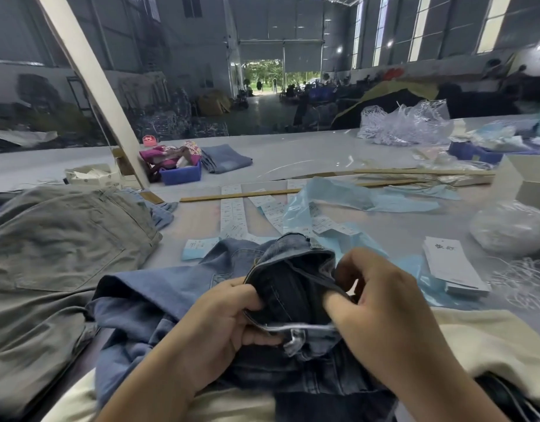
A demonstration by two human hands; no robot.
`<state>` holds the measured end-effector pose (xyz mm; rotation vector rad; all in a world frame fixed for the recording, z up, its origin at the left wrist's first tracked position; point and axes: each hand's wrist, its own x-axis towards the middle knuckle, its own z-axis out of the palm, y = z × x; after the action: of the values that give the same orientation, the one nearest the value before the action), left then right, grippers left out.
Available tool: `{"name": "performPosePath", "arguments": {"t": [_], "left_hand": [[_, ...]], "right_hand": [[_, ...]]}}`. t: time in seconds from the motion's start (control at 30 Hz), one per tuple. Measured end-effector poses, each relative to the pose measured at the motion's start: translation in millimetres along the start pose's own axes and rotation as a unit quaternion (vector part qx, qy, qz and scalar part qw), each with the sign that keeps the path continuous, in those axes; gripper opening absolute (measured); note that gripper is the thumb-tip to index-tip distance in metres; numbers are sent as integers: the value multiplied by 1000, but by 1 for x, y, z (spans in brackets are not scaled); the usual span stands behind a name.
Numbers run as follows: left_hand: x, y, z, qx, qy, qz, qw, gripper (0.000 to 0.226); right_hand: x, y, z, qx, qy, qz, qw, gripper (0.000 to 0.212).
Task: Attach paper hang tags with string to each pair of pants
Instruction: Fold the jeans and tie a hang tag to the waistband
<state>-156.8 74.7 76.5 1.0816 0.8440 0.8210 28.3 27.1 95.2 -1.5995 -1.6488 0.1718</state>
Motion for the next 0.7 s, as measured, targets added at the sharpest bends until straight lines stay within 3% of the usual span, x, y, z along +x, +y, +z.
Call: {"name": "performPosePath", "arguments": {"t": [0.13,0.23,0.4,0.57,0.7], "left_hand": [[-2,-1,-3,-15,1,10,1000,27],[-2,-3,-4,-10,5,6,1000,23],[-4,1,4,54,6,18,998,19],[-16,16,8,239,-6,35,970,4],[-21,24,7,332,82,136,930,31]], "right_hand": [[4,9,2,158,-1,96,983,17],[3,9,6,187,25,129,974,17],[5,0,3,105,-21,63,992,19],[17,-12,-5,101,-37,32,994,28],[18,-22,-4,106,-17,-29,994,29]]}}
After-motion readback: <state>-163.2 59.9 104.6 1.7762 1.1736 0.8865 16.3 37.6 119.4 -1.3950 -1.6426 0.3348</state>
